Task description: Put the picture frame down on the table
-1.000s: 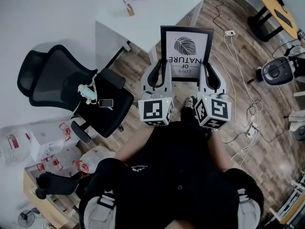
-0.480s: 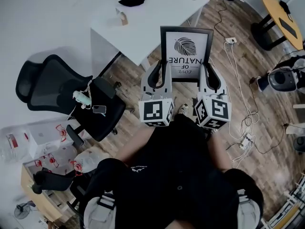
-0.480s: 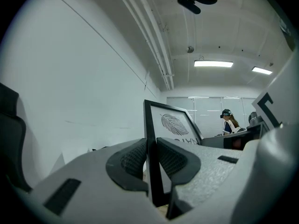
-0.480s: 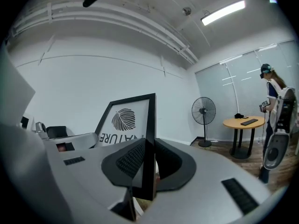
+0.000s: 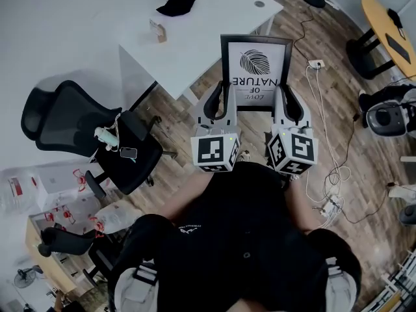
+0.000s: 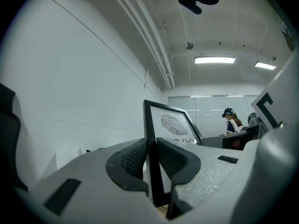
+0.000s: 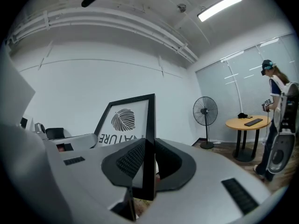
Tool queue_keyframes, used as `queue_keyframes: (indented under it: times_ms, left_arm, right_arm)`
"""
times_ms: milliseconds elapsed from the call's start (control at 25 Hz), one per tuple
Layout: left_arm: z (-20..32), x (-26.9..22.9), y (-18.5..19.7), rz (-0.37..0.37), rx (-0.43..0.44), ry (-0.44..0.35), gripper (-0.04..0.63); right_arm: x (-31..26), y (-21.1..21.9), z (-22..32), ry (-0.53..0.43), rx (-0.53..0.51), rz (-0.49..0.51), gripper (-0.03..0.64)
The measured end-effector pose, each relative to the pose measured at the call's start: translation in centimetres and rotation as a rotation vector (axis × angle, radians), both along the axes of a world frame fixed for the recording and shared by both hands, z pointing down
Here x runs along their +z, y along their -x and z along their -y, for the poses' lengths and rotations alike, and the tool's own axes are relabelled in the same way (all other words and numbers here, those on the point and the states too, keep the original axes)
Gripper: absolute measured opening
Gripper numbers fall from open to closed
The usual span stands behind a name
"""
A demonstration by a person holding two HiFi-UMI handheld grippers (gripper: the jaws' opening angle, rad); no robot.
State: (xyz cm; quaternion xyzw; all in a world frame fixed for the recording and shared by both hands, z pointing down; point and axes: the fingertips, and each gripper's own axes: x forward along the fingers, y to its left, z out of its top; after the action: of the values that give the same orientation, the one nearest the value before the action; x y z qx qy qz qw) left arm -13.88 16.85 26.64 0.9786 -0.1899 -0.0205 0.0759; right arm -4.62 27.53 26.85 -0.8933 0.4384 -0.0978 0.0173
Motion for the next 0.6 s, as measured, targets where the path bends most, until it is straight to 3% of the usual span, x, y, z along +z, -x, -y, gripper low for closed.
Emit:
queue_keyframes:
  times_ms: [280, 600]
  left_arm:
    - [-1.4, 0.5, -2.8, 0.021, -0.001, -0.015, 0.072]
    - [-2.5, 1.2, -6.1, 0.029, 0.055, -0.010, 0.072]
  right_arm:
    - [0.9, -3.0, -1.3, -0.014, 0.002, 0.028, 0.066]
    - [1.6, -5.6, -2.9, -0.008, 0.060, 0.042, 0.066]
